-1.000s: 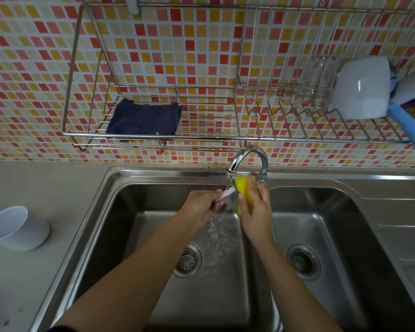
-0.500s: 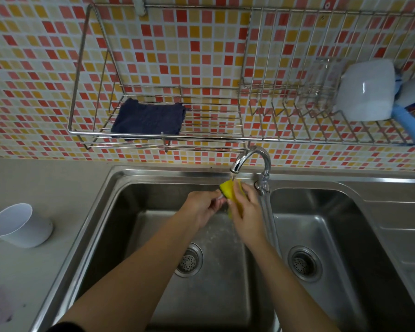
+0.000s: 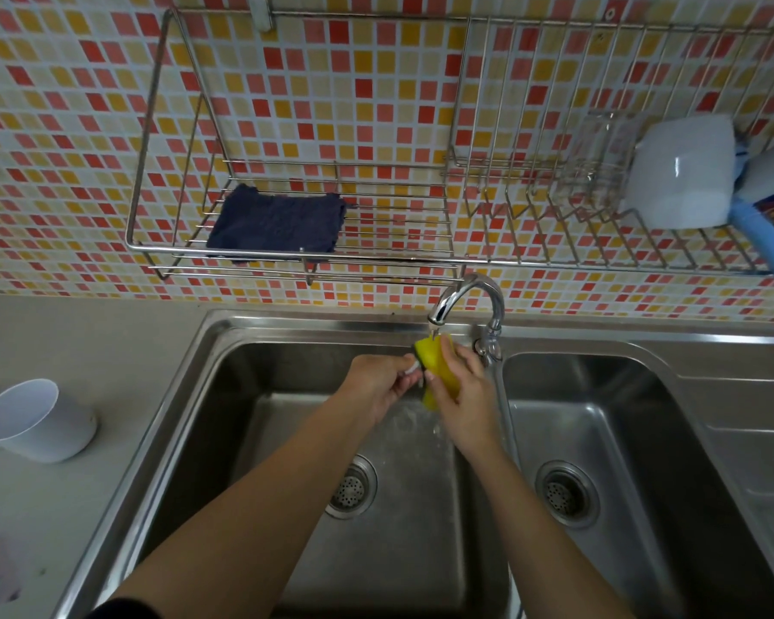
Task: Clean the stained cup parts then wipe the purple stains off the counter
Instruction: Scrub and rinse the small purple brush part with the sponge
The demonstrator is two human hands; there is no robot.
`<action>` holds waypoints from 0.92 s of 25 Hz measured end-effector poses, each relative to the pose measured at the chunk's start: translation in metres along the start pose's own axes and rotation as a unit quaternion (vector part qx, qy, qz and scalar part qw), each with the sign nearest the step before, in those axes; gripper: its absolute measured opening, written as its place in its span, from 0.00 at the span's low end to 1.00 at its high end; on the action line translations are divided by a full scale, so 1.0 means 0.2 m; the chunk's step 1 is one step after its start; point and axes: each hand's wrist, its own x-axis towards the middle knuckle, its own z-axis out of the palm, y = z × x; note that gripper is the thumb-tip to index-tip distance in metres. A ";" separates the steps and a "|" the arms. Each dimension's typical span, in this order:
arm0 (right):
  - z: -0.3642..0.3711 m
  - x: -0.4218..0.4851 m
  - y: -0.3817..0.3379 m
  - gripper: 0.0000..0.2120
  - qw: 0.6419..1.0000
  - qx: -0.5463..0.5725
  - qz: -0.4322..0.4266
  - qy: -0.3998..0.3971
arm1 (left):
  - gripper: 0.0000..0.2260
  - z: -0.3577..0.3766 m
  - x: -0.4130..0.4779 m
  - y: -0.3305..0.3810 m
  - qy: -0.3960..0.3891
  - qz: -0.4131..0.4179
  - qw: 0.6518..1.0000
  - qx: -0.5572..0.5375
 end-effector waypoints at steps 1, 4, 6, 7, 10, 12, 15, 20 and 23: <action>0.01 0.01 0.03 0.29 1.000 0.005 0.020 0.000 | 0.05 0.00 0.00 0.00 0.001 -0.002 1.000 0.006; 0.03 0.08 0.12 0.34 0.986 0.068 0.150 -0.010 | 0.04 -0.01 0.00 -0.01 0.006 0.003 1.000 0.030; 0.03 0.11 0.18 0.29 0.980 0.053 0.177 -0.071 | 0.04 -0.02 0.00 -0.01 -0.002 0.025 0.998 0.066; 0.02 0.13 0.20 0.27 0.977 0.045 0.179 -0.102 | 0.03 -0.02 0.00 -0.01 -0.009 0.035 0.996 0.085; -0.03 0.22 0.23 0.29 0.971 0.017 0.189 -0.143 | 0.05 -0.02 -0.02 -0.01 -0.045 0.048 0.993 0.100; -0.05 0.27 0.25 0.35 0.968 -0.010 0.207 -0.144 | 0.07 -0.01 -0.03 -0.02 -0.072 0.058 0.989 0.116; -0.11 0.29 0.29 0.37 0.960 -0.040 0.248 -0.126 | 0.07 0.00 -0.01 -0.04 -0.106 0.084 0.976 0.169; -0.13 0.27 0.26 0.30 0.963 -0.052 0.237 -0.119 | 0.05 -0.01 0.03 -0.06 -0.044 0.148 0.956 0.249; -0.05 0.19 0.20 0.20 0.979 -0.064 0.155 -0.118 | 0.04 -0.04 0.01 -0.06 0.019 0.193 0.924 0.329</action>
